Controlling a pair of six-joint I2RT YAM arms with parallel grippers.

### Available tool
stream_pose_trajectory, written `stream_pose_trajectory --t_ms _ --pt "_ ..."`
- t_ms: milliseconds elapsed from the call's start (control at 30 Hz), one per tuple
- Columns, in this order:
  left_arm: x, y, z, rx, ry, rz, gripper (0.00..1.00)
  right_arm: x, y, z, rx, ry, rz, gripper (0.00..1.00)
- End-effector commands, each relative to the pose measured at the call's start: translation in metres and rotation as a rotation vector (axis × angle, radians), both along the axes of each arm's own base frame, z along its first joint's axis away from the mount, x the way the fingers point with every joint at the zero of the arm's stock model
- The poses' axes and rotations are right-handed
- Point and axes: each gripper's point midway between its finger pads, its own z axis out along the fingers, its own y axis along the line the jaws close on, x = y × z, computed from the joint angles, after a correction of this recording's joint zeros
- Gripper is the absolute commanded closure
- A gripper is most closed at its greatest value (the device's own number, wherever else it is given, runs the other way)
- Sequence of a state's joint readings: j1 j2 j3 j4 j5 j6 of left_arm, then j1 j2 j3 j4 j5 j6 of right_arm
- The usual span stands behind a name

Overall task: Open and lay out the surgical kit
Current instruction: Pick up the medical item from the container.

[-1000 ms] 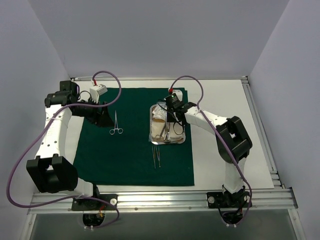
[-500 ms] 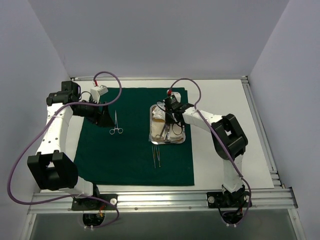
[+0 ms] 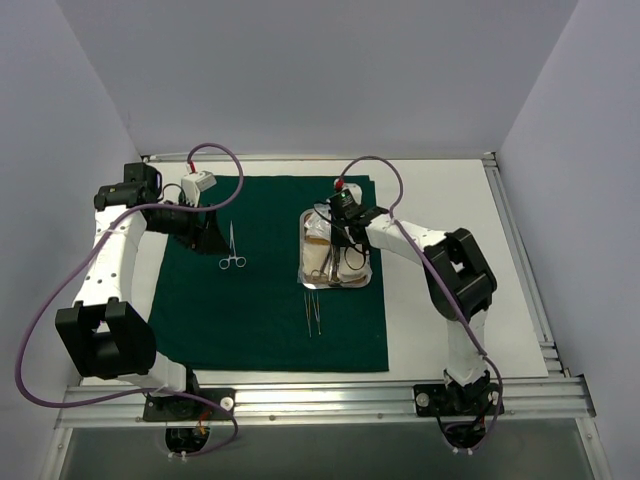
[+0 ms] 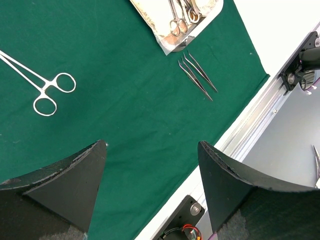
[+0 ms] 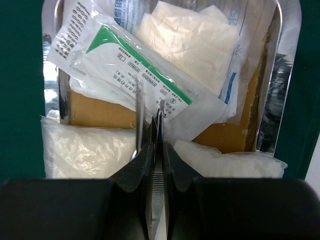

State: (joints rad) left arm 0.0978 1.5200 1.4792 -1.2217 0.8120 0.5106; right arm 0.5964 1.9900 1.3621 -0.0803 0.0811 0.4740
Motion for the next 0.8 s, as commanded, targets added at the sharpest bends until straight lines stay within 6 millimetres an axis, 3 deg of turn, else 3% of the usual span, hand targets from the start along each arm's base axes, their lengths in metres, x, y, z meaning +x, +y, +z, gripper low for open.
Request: stream_pose_trajectory --t_ms 0,367,433,533,567,600,633,667,767 --pt "0.004 -0.002 0.005 -0.03 -0.035 -0.021 0.17 0.006 0.007 0.061 0.065 -0.103 -0.004 0.98" --pt "0.0 -0.005 0.009 -0.048 -0.033 -0.038 0.17 0.012 0.006 0.095 0.084 -0.187 -0.01 0.97" --pt "-0.002 -0.008 0.012 -0.067 -0.033 -0.054 0.18 0.011 0.013 0.111 0.12 -0.225 0.022 0.99" --pt "-0.011 -0.016 0.021 -0.123 -0.045 -0.111 0.21 0.0 0.043 0.166 0.255 -0.408 0.151 1.0" --pt "-0.017 -0.019 0.023 -0.136 -0.047 -0.145 0.26 0.001 0.056 0.198 0.319 -0.528 0.191 1.0" --pt "-0.02 -0.022 0.025 -0.155 -0.046 -0.164 0.3 -0.011 0.061 0.232 0.371 -0.615 0.219 1.0" --pt "-0.021 -0.026 0.034 -0.188 -0.069 -0.19 0.33 -0.026 0.073 0.24 0.397 -0.653 0.265 1.0" --pt "-0.029 -0.029 0.038 -0.205 -0.072 -0.226 0.35 -0.031 0.081 0.267 0.453 -0.742 0.286 1.0" --pt "-0.038 -0.041 0.056 -0.268 -0.123 -0.303 0.35 -0.059 0.104 0.316 0.612 -0.853 0.432 1.0"
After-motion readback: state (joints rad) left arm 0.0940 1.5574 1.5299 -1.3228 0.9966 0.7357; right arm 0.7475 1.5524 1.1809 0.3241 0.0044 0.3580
